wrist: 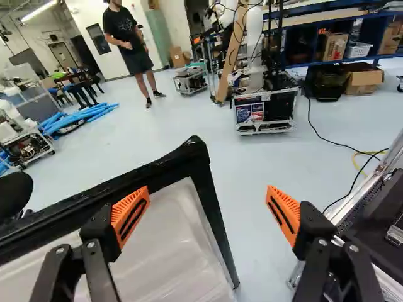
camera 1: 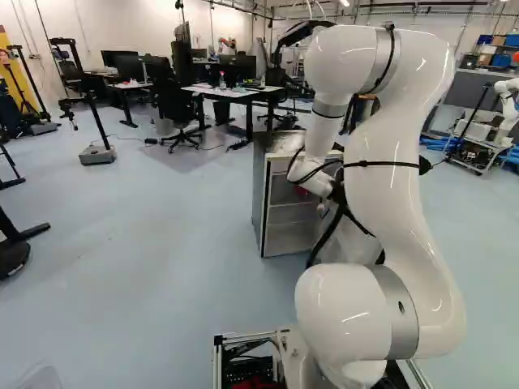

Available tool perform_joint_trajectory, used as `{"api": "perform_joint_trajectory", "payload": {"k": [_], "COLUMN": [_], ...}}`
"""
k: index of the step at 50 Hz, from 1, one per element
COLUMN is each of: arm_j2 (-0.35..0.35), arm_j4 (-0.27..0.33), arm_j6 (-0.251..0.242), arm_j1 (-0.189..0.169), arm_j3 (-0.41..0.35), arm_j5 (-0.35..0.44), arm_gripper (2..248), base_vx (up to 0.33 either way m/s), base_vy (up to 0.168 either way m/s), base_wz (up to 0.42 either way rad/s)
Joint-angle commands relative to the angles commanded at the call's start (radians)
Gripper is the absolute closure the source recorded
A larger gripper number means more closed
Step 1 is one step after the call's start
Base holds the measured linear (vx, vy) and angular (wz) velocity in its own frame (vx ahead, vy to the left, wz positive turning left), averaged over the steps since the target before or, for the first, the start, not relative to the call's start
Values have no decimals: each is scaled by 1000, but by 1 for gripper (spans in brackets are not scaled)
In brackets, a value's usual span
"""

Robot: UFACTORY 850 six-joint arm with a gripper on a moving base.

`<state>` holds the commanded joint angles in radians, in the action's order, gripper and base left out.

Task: Grab a drink from the fridge

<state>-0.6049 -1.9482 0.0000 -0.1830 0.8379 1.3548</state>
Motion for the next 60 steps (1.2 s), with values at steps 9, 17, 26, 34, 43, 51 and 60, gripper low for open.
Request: {"api": "perform_joint_trajectory", "payload": {"k": [9, 17, 26, 34, 43, 51, 60], "arm_j2": [-15, -29, -45, -60, -78, -95, -114], "arm_j4": [0, 0, 0, 2, 12, 26, 50], "arm_j6": [0, 0, 0, 0, 0, 0, 0], "arm_j1": [-44, -81, -121, -155, -192, -223, -254], "arm_j3": [40, 75, 116, 153, 195, 234, 277], "arm_j5": [3, 3, 3, 3, 3, 3, 3], "arm_gripper": [3, 3, 3, 3, 3, 3, 3], "base_vx": [0, 0, 0, 0, 0, 0, 0], "base_vy": [0, 0, 0, 0, 0, 0, 0], "base_wz": [0, 0, 0, 0, 0, 0, 0]}}
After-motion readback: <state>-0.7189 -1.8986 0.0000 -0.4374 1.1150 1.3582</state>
